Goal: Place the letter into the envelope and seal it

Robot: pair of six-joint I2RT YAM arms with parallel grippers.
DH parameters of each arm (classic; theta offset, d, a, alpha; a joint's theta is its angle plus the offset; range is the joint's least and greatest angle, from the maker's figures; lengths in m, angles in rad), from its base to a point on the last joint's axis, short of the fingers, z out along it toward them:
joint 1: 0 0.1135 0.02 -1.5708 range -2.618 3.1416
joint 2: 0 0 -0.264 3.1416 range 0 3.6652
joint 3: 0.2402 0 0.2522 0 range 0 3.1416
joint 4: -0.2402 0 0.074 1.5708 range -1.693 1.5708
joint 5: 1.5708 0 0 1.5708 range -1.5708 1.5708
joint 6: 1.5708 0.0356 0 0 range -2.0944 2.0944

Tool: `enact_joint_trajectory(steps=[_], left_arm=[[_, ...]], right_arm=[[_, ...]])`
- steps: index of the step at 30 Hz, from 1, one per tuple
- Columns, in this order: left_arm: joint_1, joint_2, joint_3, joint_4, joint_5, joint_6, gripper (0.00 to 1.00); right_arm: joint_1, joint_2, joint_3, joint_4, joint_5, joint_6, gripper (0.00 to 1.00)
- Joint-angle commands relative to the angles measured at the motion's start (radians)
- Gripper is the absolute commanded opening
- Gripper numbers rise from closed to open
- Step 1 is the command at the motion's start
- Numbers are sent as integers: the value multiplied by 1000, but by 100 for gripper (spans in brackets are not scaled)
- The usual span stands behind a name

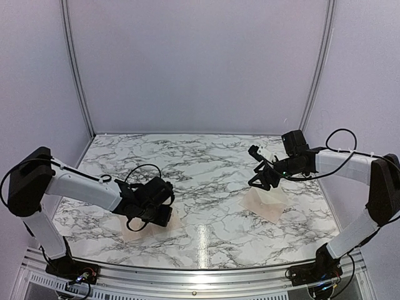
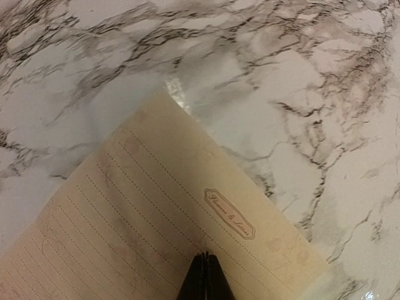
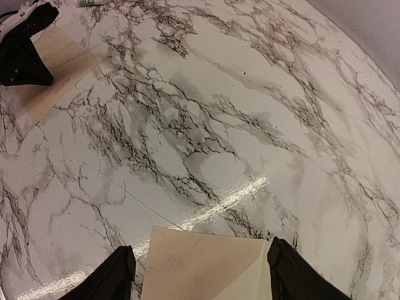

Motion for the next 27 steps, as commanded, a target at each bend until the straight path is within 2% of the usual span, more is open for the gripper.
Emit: enact_joint_trajectory(steps=[1,6,10,11,13,15,18,22,27], left_arm=[[-72,109,113,30,64,-3,2],[-109,193,272,37,83,18,1],[-109,145,334,35,81,51,1],[-108,115,338,30,76,64,4],[-103,48,332,10,49,67,16],[-94,-26,298,-21,-1,47,37],[-69,-156,197,-57,-79,-18,55],[-9,-329,24,-99,-122,-143,70],[75,-511,-174,-96,-120,-285,75]], right_arm=[[12,11,43,-12,-18,-7,69],[12,19,46,-16,-16,-8,69],[11,24,54,-19,-30,-1,69],[11,24,59,-21,-35,2,69],[12,25,68,-27,-50,8,69],[18,22,72,-34,-57,0,69],[49,27,74,-38,-36,-15,69],[143,73,128,-81,13,-35,68],[318,175,224,-105,80,-23,63]])
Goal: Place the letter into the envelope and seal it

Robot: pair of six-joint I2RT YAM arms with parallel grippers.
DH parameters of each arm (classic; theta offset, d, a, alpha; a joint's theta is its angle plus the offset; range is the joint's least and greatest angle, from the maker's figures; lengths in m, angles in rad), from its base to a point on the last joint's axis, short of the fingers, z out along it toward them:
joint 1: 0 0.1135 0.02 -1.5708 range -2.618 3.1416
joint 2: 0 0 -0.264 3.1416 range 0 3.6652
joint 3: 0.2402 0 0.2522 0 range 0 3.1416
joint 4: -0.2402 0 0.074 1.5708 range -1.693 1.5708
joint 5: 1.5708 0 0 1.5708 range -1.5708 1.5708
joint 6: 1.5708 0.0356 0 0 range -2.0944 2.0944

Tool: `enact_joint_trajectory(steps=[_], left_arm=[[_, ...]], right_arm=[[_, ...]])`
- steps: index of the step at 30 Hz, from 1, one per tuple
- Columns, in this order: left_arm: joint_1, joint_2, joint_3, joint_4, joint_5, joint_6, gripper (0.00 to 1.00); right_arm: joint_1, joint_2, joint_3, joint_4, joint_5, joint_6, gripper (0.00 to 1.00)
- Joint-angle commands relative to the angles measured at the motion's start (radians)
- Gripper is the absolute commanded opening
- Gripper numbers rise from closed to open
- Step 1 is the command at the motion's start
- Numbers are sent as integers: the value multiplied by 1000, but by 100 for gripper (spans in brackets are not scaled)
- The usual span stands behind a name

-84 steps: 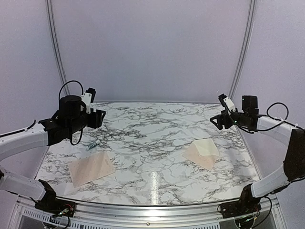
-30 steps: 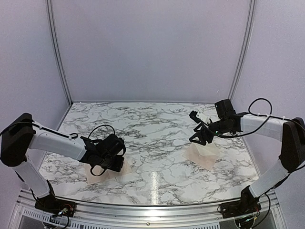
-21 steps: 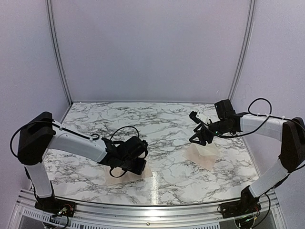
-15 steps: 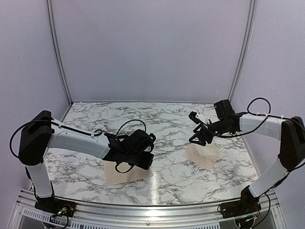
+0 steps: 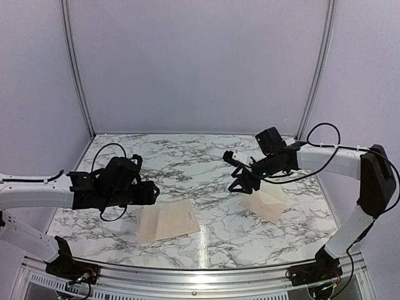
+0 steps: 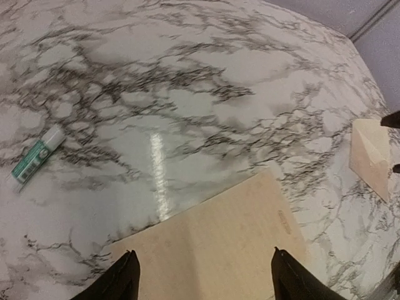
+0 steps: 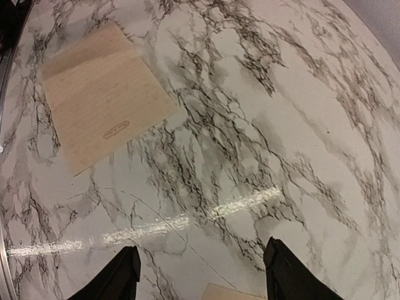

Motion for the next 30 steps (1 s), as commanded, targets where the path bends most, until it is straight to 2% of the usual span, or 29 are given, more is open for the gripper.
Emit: enact_joint_trajectory(steps=[1,4,8,13,25,30], left_arm=[[58,-116,-140,-64,-35,-158,75],[89,-164,-205,-62,-25,-228,77],[130,-204,-278,-25,22,-305,80],[170,-201,-350,84,88,-330,81],[209,-34,-399,313,213,-360,82],[211,30,-395,360,249,-377,82]], right_arm=[[145,92,107,-46,55,1,63],[235,172,165,-53,72,20,57],[337,270,222,-42,106,51,45],[397,360,256,-22,113,84,35],[404,441,258,-6,99,125,29],[402,462,251,1,103,126,28]])
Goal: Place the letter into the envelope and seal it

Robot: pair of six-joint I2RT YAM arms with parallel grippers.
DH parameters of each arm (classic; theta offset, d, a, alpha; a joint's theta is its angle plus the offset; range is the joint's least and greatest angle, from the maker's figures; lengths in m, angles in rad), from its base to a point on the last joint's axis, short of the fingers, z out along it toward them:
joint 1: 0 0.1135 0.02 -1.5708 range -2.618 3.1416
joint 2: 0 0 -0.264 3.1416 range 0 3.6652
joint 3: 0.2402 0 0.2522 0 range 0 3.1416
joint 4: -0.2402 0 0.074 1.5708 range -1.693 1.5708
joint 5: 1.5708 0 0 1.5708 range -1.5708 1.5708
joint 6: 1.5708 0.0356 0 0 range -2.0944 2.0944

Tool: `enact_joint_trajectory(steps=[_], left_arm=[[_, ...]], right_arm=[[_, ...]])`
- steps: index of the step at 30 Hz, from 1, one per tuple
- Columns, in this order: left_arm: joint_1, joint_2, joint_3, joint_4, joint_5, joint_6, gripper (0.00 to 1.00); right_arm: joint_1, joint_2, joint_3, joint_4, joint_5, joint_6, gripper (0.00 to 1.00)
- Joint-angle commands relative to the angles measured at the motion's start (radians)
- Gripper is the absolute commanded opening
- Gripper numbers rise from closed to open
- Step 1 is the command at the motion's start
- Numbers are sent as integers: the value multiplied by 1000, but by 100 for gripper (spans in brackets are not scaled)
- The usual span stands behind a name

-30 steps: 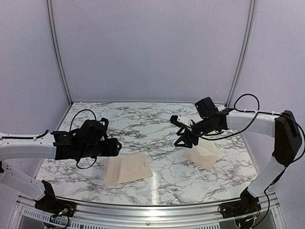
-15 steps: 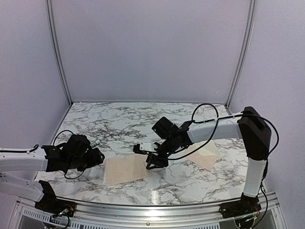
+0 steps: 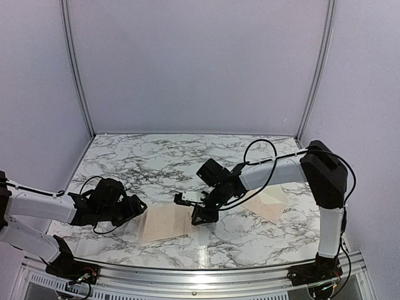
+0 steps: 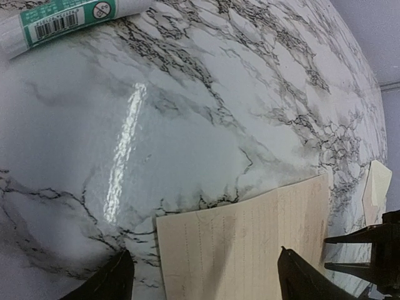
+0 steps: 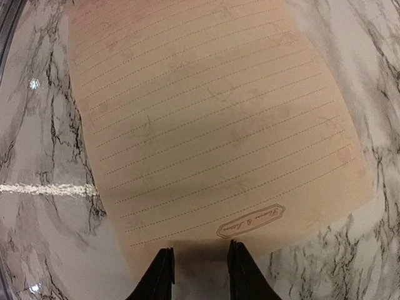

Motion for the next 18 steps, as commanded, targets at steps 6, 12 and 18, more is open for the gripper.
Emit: enact_joint_trajectory(steps=[6,12,18], left_arm=[[5,100,30,77,77,-20,82],[5,92,84,110,100,29,81],[4,81,137,150,194,66,80]], right_arm=[[1,67,14,6,13,17,26],[0,80,12,2,16,16,25],[-1,84,11,2,19,16,26]])
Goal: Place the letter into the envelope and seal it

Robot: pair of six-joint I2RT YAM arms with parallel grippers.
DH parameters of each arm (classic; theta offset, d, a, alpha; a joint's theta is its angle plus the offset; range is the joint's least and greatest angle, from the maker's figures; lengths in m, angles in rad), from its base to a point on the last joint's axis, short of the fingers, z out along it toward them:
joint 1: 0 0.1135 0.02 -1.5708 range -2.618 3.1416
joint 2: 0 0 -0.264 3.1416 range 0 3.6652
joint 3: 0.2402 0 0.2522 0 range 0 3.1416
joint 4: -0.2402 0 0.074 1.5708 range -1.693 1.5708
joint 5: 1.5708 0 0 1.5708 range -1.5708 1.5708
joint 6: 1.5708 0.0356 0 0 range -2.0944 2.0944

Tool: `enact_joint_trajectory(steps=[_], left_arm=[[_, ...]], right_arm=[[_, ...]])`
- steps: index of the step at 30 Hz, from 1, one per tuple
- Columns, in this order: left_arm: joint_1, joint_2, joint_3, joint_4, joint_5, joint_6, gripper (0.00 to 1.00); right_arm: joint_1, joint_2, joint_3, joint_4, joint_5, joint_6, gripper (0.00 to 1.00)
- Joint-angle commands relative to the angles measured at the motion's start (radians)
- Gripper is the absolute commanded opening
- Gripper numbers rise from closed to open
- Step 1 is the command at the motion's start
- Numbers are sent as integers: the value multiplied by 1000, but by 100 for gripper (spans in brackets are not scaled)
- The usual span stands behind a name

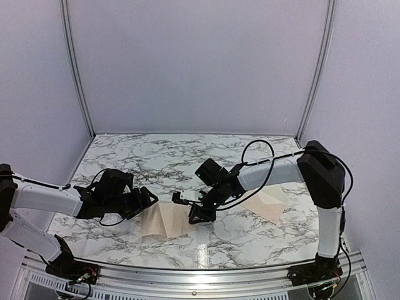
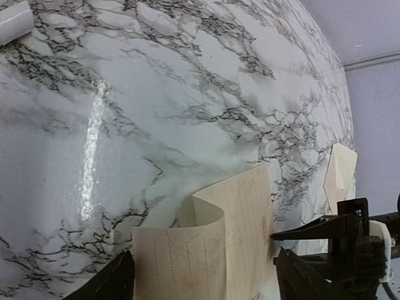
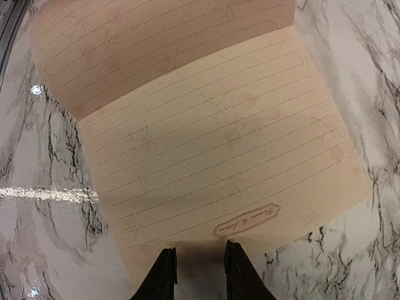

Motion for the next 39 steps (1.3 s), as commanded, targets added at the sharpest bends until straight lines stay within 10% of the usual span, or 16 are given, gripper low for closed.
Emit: enact_joint_trajectory(steps=[1,12,39], left_arm=[[2,-7,58,50,86,43,80],[-1,-32,43,71,107,-35,76],[-26,-59,93,-199,24,0,0]], right_arm=[[0,60,-2,-40,27,11,25],[0,68,-2,-43,20,16,26],[-8,38,2,-57,55,9,28]])
